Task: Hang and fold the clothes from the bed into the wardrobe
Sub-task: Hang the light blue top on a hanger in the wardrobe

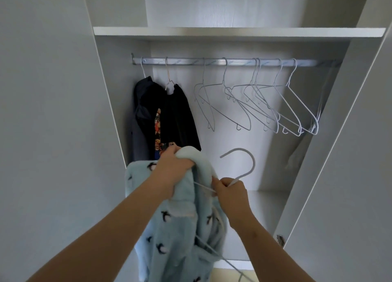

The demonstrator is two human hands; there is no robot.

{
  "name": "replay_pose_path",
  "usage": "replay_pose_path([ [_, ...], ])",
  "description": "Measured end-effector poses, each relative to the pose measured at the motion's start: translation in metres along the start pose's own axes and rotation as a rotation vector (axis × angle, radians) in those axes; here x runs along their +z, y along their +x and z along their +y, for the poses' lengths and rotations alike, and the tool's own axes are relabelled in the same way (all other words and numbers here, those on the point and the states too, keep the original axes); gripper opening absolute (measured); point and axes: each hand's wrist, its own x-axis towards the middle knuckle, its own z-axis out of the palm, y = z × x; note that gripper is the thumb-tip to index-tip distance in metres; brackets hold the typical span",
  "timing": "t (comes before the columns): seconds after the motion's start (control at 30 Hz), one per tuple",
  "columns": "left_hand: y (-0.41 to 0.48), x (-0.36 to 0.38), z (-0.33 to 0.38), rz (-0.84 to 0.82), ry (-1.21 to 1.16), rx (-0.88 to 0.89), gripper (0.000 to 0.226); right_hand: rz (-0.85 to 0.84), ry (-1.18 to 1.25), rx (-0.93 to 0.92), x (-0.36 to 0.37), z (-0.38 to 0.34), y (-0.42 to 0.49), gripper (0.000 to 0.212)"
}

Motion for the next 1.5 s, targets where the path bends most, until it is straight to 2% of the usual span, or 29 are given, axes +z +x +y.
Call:
replay_pose_path([
  [0.1,-0.013,0.010,0.005,-0.064,-0.233,-0.086,0.012,0.063,0.060,0.011,0.003,-0.003,-0.002,0.049],
  [0.17,-0.015,0.007,0.002,-0.088,-0.105,-0.016,0.017,0.080,0.109,0.000,-0.002,-0.008,-0.002,0.050],
  [0.23,-0.011,0.003,-0.008,-0.086,0.380,0.233,0.017,0.103,0.143,-0.025,-0.009,-0.013,-0.002,0.050],
  [0.3,-0.007,-0.002,-0.017,0.083,0.903,0.665,0.021,0.113,0.159,-0.042,-0.014,-0.017,0.000,0.048],
  [0.33,-0.002,-0.003,-0.021,0.157,1.018,0.859,0.027,0.115,0.171,-0.046,-0.015,-0.017,0.000,0.047],
  [0.4,0.004,-0.003,-0.024,0.125,1.067,1.056,0.038,0.118,0.170,-0.070,-0.018,-0.017,0.000,0.046],
  [0.47,0.000,-0.003,-0.016,-0.061,1.049,0.951,0.053,0.095,0.135,-0.105,-0.021,-0.019,0.001,0.046],
  [0.53,-0.002,-0.002,-0.010,-0.117,1.083,0.777,0.063,0.081,0.080,-0.147,-0.022,-0.021,0.002,0.047],
  [0.6,-0.001,0.001,-0.008,-0.053,1.151,0.758,0.053,0.110,0.030,-0.202,-0.024,-0.023,0.002,0.043],
  [0.73,0.000,0.002,-0.004,0.062,0.950,0.663,0.045,0.275,0.002,-0.388,-0.023,-0.025,0.002,0.012],
  [0.8,0.004,-0.002,-0.001,0.126,0.847,0.616,0.043,0.440,0.034,-0.521,-0.023,-0.015,0.004,0.020],
  [0.9,0.006,-0.013,0.011,0.234,0.651,0.559,0.040,0.619,-0.061,-0.610,-0.023,0.016,0.003,0.013],
  [0.97,0.008,-0.019,0.020,0.292,0.539,0.556,0.039,0.570,-0.121,-0.492,-0.021,0.036,0.003,0.020],
  [1.07,0.004,-0.027,0.035,0.303,0.468,0.603,0.035,0.211,-0.068,-0.100,-0.014,0.049,0.008,0.012],
  [1.17,-0.002,-0.034,0.046,0.252,0.445,0.653,0.032,-0.048,0.030,0.149,-0.006,0.045,0.014,0.064],
  [1.23,-0.004,-0.038,0.050,0.230,0.421,0.682,0.031,-0.200,0.158,0.291,-0.002,0.040,0.012,0.073],
  [1.3,-0.005,-0.042,0.053,0.216,0.401,0.701,0.031,-0.334,0.164,0.398,0.004,0.046,0.007,0.065],
  [1.37,-0.005,-0.048,0.053,0.223,0.391,0.708,0.031,-0.372,0.200,0.438,0.006,0.054,0.007,0.045],
  [1.43,-0.003,-0.058,0.051,0.253,0.390,0.718,0.028,-0.351,0.405,0.485,0.002,0.056,0.011,0.023],
  [1.5,-0.003,-0.070,0.049,0.289,0.406,0.727,0.027,-0.287,0.632,0.522,-0.005,0.053,0.018,0.014],
])
